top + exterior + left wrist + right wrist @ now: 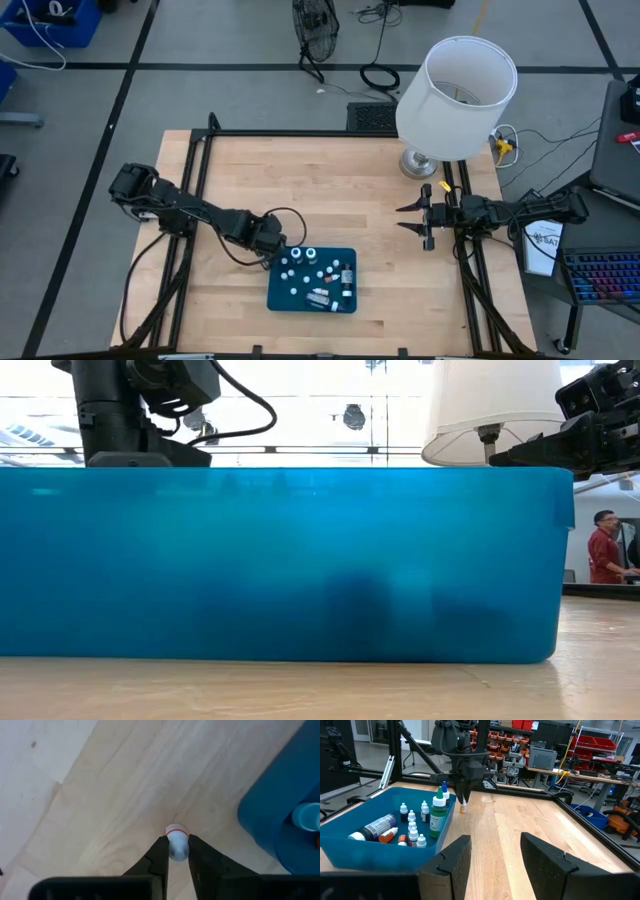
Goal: Pick & Place food coloring
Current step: Put the orange food coloring bottle into the blue container
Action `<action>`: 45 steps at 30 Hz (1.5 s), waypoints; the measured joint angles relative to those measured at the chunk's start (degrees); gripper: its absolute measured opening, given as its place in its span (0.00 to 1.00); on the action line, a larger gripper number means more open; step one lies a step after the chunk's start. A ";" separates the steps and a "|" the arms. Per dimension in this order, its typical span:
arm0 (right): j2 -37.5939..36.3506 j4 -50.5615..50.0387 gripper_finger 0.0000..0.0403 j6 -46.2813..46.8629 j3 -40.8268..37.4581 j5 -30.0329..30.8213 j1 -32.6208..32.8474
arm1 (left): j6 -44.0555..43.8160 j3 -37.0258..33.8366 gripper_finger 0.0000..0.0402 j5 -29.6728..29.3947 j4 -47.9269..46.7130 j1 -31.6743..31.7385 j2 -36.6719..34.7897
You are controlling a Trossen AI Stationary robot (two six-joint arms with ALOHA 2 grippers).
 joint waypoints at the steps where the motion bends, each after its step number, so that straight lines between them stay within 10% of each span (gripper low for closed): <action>1: 0.00 0.00 0.40 0.00 0.00 0.02 0.00 | 0.42 0.02 0.13 -0.17 0.01 0.00 0.00; 18: 0.00 -0.02 0.40 0.01 0.00 0.00 0.02 | -3.09 13.21 0.13 -7.10 -14.09 -7.71 -5.98; 26: -0.02 -0.02 0.40 0.01 0.00 0.01 0.00 | 11.03 19.87 0.13 -10.08 5.03 -16.88 -3.89; 45: 0.11 -0.16 0.40 0.01 0.00 0.02 0.00 | 30.00 42.82 0.13 -2.31 -0.12 -13.50 26.68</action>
